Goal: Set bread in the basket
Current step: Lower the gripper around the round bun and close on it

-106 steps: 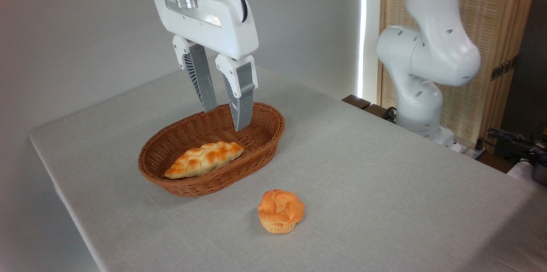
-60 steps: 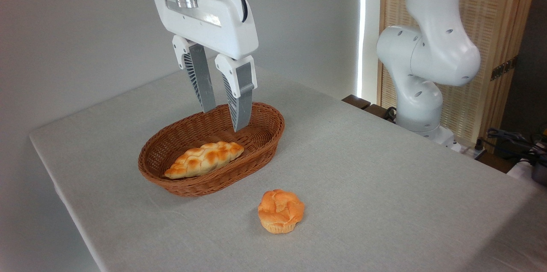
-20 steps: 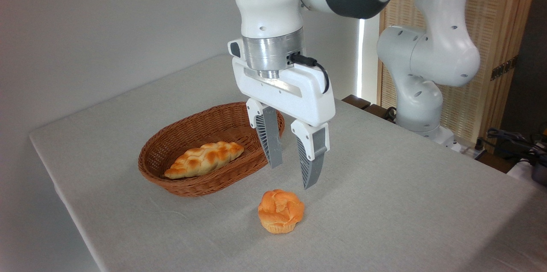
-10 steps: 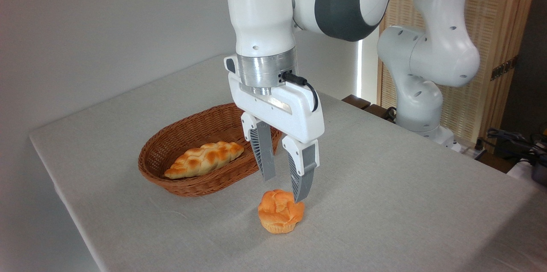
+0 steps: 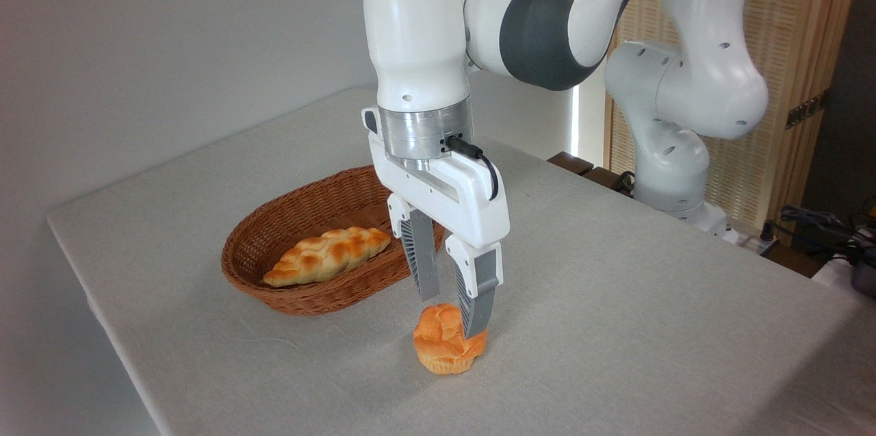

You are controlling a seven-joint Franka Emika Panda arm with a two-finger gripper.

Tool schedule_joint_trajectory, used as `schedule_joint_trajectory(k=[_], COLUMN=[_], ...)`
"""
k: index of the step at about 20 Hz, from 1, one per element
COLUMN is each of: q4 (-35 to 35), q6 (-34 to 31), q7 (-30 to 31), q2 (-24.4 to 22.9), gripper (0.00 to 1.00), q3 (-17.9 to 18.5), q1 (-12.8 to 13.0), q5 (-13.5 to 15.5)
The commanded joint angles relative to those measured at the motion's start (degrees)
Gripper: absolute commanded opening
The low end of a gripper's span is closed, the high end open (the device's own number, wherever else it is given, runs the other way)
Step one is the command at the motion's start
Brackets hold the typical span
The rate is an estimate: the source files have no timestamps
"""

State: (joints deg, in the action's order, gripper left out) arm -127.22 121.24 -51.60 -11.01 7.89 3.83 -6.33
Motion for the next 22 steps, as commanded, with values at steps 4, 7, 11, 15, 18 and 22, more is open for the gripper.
schedule_joint_trajectory(k=[4, 7, 11, 15, 18, 22], q4=[-0.75, -0.75, -1.71, -5.05, -5.06, -4.97], q6=[1.54, 1.54, 1.71, 6.63, 6.72, 7.07], q7=[-0.96, -0.96, -0.96, -0.96, -0.96, -0.96], q2=[-0.06, -0.06, 0.47, 0.64, 0.82, 0.91], gripper=[1.00, 1.00, 1.00, 0.99, 0.81, 0.54], q3=[0.46, 0.46, 0.37, 0.28, 0.28, 0.28], q1=[0.30, 0.30, 0.39, 1.18, 1.18, 1.18], q5=[-0.70, -0.70, -0.79, -3.42, -3.60, -3.60])
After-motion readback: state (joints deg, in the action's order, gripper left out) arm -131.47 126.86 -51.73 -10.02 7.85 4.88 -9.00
